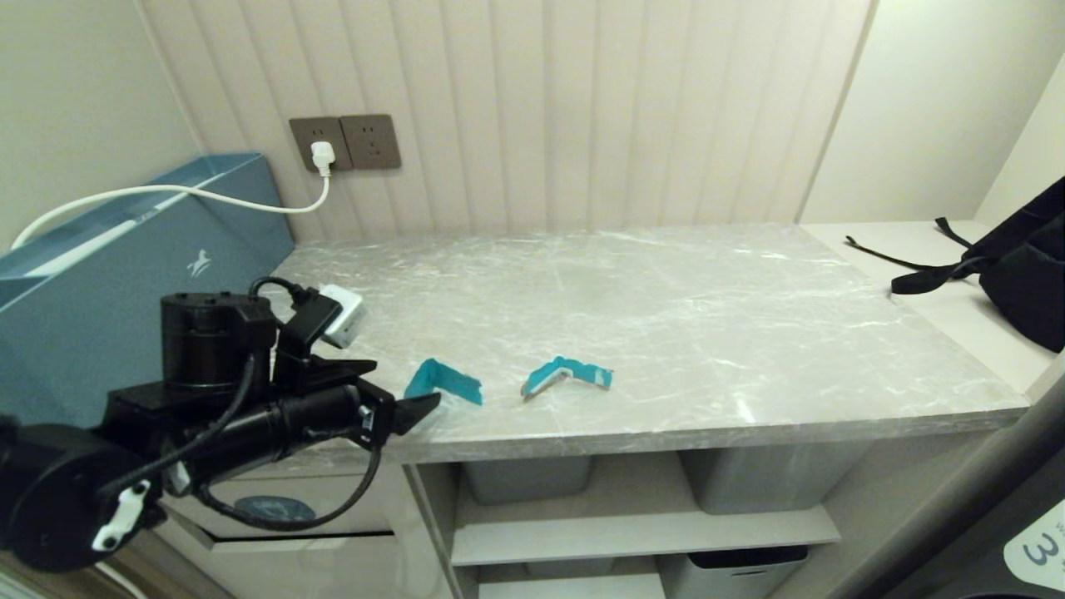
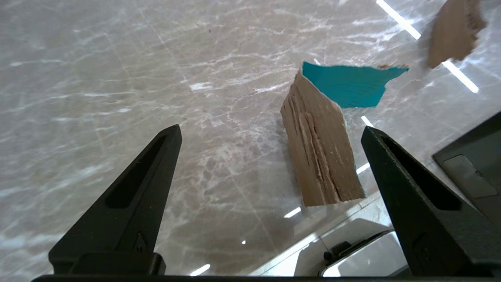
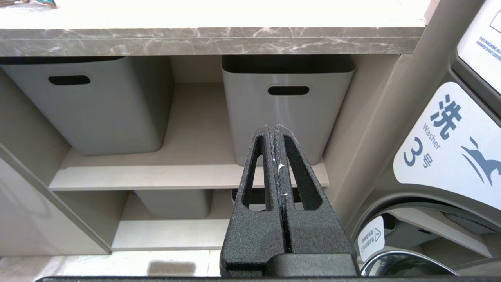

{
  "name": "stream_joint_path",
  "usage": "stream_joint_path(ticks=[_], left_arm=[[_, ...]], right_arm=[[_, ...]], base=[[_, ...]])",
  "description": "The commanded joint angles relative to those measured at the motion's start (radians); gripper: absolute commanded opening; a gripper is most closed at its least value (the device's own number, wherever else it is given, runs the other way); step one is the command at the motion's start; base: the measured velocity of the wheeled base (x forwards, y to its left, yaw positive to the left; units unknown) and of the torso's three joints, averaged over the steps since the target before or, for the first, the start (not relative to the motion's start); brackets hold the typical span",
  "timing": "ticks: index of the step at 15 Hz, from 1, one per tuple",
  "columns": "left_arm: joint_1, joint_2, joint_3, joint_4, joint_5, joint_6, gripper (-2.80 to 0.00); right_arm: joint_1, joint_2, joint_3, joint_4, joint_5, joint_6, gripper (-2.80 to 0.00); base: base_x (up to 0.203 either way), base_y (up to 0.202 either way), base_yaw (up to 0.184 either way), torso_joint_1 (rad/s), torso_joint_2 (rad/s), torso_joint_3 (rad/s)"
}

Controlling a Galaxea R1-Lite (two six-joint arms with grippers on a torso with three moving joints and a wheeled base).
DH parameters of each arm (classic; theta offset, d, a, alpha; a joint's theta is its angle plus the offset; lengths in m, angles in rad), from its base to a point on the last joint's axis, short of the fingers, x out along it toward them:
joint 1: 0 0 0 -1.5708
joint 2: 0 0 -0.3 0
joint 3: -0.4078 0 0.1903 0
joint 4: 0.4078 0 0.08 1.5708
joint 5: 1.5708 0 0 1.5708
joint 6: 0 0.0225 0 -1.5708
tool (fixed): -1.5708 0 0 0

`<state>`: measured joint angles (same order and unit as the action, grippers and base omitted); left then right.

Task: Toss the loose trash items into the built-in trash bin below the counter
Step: Pick up the garbage

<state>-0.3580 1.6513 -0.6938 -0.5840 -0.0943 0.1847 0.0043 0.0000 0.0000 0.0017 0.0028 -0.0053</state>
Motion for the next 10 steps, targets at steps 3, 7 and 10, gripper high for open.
stream_joint_path(ticks=[3,7,10], left_arm=[[-0.004,0.071,-0.028,-0.008,0.018,-0.001,0.0],[-0.01,0.096,-0.036,-0.051,0.018,-0.006,-2.8],[-0.015,0.104,-0.053,-0.051,0.018,-0.018,-2.8]], right_arm=[[0.0,-0.002,0.0,0.0,0.0,0.0,-2.8],[0.0,-0.002,0.0,0.0,0.0,0.001,-2.8],[0.001,-0.002,0.0,0.0,0.0,-0.001,-2.8]], base=[[0.0,0.0,0.0,0.0,0.0,0.0],[0.0,0.0,0.0,0.0,0.0,0.0],[0.0,0.0,0.0,0.0,0.0,0.0]])
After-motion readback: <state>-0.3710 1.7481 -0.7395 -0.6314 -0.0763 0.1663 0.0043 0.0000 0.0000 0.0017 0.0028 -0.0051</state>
